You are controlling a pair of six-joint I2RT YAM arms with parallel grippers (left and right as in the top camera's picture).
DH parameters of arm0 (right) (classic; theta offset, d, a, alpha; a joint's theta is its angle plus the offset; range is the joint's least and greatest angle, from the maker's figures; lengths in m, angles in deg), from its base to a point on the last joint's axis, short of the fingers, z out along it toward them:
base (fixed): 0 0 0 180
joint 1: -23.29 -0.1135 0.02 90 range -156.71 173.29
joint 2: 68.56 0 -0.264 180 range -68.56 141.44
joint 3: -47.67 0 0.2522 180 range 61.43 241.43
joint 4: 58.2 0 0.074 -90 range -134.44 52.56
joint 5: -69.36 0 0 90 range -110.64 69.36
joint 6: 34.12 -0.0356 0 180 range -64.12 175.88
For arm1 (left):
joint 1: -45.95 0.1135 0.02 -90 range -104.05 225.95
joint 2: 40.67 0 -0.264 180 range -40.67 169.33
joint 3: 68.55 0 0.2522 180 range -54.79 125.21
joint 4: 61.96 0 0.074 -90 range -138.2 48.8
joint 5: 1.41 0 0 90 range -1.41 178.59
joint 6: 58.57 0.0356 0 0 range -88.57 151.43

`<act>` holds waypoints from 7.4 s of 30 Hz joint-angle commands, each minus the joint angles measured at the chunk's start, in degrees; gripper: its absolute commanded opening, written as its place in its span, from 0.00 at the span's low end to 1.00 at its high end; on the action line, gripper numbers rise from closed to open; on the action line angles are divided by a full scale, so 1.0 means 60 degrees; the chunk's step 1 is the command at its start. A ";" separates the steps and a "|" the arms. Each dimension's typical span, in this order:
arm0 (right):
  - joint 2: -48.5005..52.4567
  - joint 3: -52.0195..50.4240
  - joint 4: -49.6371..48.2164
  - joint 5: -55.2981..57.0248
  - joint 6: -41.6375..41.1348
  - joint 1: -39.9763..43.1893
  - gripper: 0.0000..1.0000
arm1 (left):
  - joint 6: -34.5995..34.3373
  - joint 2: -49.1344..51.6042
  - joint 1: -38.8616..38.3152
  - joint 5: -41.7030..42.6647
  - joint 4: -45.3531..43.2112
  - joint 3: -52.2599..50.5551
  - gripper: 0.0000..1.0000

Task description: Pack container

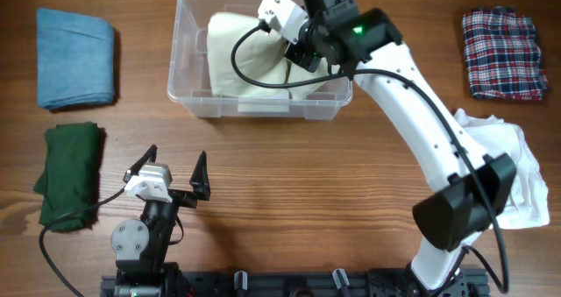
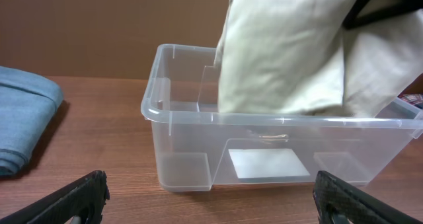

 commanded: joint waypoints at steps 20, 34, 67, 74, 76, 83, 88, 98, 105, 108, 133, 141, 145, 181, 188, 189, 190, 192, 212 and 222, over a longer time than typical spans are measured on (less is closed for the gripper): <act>0.0386 0.0098 0.0182 -0.0678 0.0007 -0.0007 0.04 | -0.0055 -0.0069 -0.0055 -0.0087 0.0025 -0.0058 1.00; 0.1169 0.0098 0.0062 -0.0678 0.0262 0.0441 0.04 | -0.0055 -0.0069 -0.0055 -0.0087 0.0022 -0.0062 1.00; 0.2328 -0.0080 -0.1734 -0.0994 0.2473 0.0634 0.04 | -0.0055 -0.0069 -0.0055 -0.0087 0.0025 -0.0058 1.00; 0.2379 -0.0080 -0.2608 -0.0962 0.2514 0.0841 0.04 | -0.0055 -0.0069 -0.0055 -0.0087 0.0022 -0.0062 1.00; 0.2448 -0.0080 -0.2779 -0.0962 0.2510 0.0933 0.05 | -0.0055 -0.0069 -0.0055 -0.0084 0.0025 -0.0062 1.00; 0.2885 -0.0080 -0.2903 -0.0958 0.2514 0.1056 0.05 | -0.0055 -0.0069 -0.0055 -0.0087 0.0025 -0.0062 1.00; 0.2954 -0.0080 -0.2951 -0.0962 0.2510 0.1053 0.04 | -0.0055 -0.0069 -0.0055 -0.0087 0.0025 -0.0062 1.00; 0.2954 -0.0080 -0.3279 -0.0958 0.2506 0.1053 0.34 | -0.0055 -0.0069 -0.0055 -0.0087 0.0025 -0.0062 1.00; 0.2954 -0.0080 -0.3337 -0.0958 0.2510 0.1053 0.49 | -0.0055 -0.0069 -0.0055 -0.0087 0.0025 -0.0058 1.00; 0.2954 -0.0080 -0.3435 -0.0849 0.2506 0.1053 0.59 | -0.0058 -0.0069 -0.0055 -0.0087 0.0025 -0.0062 1.00; 0.2240 -0.0062 -0.3887 -0.0470 0.3282 0.0834 0.05 | -0.0055 -0.0069 -0.0055 -0.0084 0.0025 -0.0062 1.00; 0.2018 -0.0044 -0.5209 0.0178 0.3552 0.0834 0.04 | -0.0058 -0.0069 -0.0055 -0.0087 0.0025 -0.0058 1.00; 0.2018 -0.0044 -0.5384 0.0310 0.3570 0.0834 0.04 | -0.0058 -0.0069 -0.0055 -0.0084 0.0025 -0.0058 1.00; 0.0306 -0.0033 -0.1559 -0.1541 0.2710 -0.0047 0.04 | -0.0055 -0.0069 -0.0055 -0.0087 0.0025 -0.0062 1.00; 0.0670 -0.0036 -0.3486 -0.0772 0.1013 0.0211 0.04 | -0.0055 -0.0069 -0.0055 -0.0087 0.0025 -0.0062 1.00; 0.0772 -0.0036 -0.3679 -0.0769 0.1013 0.0251 0.04 | -0.0055 -0.0069 -0.0055 -0.0084 0.0025 -0.0062 1.00; 0.0892 -0.0036 -0.3829 -0.0772 0.1013 0.0288 0.04 | -0.0058 -0.0069 -0.0055 -0.0084 0.0025 -0.0062 1.00; 0.1129 -0.0036 -0.3989 -0.0772 0.1013 0.0342 0.04 | -0.0055 -0.0069 -0.0055 -0.0084 0.0025 -0.0062 1.00; 0.1993 -0.0036 -0.1825 -0.2226 0.0903 0.0401 0.04 | -0.0055 -0.0069 -0.0055 -0.0087 0.0022 -0.0062 1.00; 0.2000 -0.0036 -0.0943 -0.2572 0.0943 0.0404 0.04 | -0.0055 -0.0069 -0.0055 -0.0084 0.0022 -0.0062 1.00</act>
